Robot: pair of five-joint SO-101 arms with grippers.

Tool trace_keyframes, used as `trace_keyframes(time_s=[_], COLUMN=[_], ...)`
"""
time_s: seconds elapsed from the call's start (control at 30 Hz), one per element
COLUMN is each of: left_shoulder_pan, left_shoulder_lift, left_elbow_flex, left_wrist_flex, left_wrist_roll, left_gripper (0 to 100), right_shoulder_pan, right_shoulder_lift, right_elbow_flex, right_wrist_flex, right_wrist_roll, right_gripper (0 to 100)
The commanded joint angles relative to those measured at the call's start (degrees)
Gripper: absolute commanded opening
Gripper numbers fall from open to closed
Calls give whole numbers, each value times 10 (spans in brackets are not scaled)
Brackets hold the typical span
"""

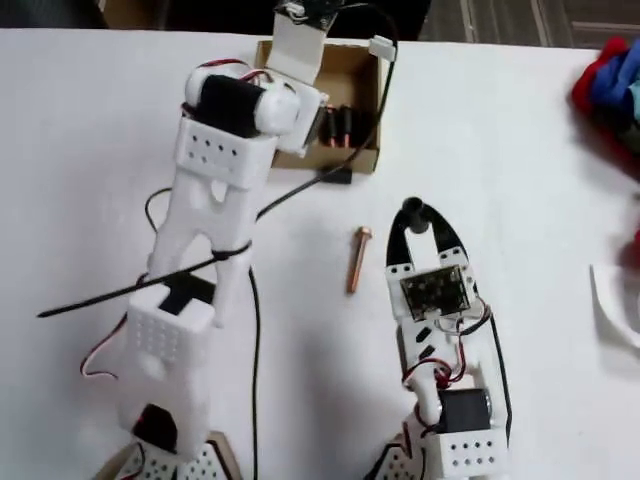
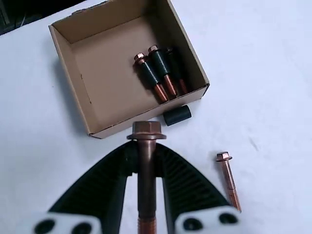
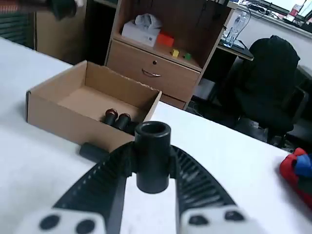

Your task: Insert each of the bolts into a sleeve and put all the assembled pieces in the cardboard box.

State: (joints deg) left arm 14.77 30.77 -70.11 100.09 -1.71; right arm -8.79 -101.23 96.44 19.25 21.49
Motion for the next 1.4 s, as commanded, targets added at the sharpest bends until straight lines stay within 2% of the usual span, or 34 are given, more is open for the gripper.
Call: trace_keyframes(time_s=[0.0, 0.2, 0.27, 0.33, 0.43, 0.53, 0.77, 0.97, 1.03, 1.17, 1.37], left_shoulder_pan=[2, 3, 1, 1, 1, 16, 87, 109, 114, 114, 118], left_shoulder_lift=[-4, -4, -3, 2, 4, 7, 5, 10, 11, 11, 9], left_elbow_flex=[-21, -21, -21, -27, -27, -27, -50, -167, -196, -225, -255], left_wrist_flex=[-7, 14, -15, -55, -142, -187, -193, -161, -108, 11, 18], left_wrist_roll=[1, 2, 4, 29, 129, 195, 175, 178, 188, 257, 264], left_gripper=[25, 25, 25, 25, 25, 25, 24, 24, 24, 24, 24], right_shoulder_pan=[-7, -13, -21, -25, -29, -26, -2, -6, -7, -7, -7], right_shoulder_lift=[-15, -15, -14, -10, -6, 38, 242, 407, 453, 533, 632], right_elbow_flex=[5, 5, 5, 5, 5, 7, 9, 1, -2, -8, -70], right_wrist_flex=[-10, -12, -36, -91, -187, -258, -431, -587, -640, -703, -725], right_wrist_roll=[-2, -18, -24, -66, -134, -139, -138, -138, -138, -138, -142], right_gripper=[22, 22, 22, 22, 22, 22, 22, 22, 22, 22, 22])
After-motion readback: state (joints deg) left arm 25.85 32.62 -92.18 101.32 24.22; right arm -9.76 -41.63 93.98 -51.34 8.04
